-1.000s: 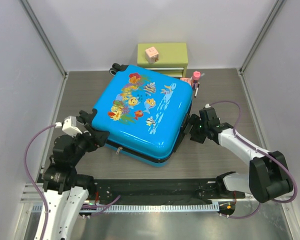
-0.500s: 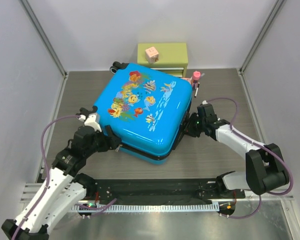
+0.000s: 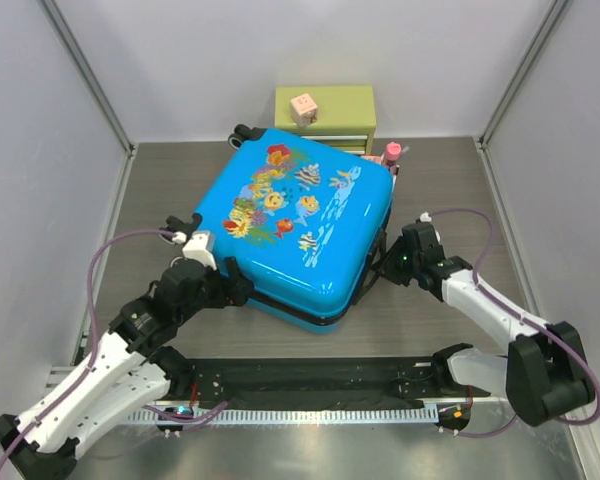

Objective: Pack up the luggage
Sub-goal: Zip the luggage at the center of the board.

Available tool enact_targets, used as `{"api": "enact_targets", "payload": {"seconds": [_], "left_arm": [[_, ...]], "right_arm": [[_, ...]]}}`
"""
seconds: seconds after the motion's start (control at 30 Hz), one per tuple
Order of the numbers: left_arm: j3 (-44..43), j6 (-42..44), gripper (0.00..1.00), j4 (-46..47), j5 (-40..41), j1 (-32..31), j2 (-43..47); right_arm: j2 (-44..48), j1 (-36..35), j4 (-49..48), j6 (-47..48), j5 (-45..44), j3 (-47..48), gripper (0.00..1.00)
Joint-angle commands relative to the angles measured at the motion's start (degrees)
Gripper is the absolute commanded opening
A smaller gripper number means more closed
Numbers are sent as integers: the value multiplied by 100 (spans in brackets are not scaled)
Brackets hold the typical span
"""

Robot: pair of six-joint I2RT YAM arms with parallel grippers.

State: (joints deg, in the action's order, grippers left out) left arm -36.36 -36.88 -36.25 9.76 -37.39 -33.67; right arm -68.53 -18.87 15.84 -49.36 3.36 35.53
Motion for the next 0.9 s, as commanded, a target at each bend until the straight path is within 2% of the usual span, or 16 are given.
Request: {"api": "enact_targets", "payload": {"seconds": [0.0,0.13,0.33,0.5,0.63,0.7,0.87], "left_arm": [[59,251,84,566,-28,-723,-533],[24,270,84,522,597,-1315,-781],[524,7,83,1417,185,-1324,-641],[832,-223,78,2305,-272,-1446,-711],[841,-240,77,2535,-378,-1508,-939],[902,-266,74,2657,-370,-1508,-975],[1052,-433,60,2895,-430,-1508,-983]], "right_arm": [[692,524,1062,66,-1285,-292,1],[622,815,1194,278,-1197,-117,1],[437,833,1150,261,-1065,16,1],[385,833,1150,322,-1047,-19,1],[384,833,1115,313,-1004,-55,1],[419,841,1106,348,-1003,-55,1],[490,833,1115,375,-1021,-134,1]]}}
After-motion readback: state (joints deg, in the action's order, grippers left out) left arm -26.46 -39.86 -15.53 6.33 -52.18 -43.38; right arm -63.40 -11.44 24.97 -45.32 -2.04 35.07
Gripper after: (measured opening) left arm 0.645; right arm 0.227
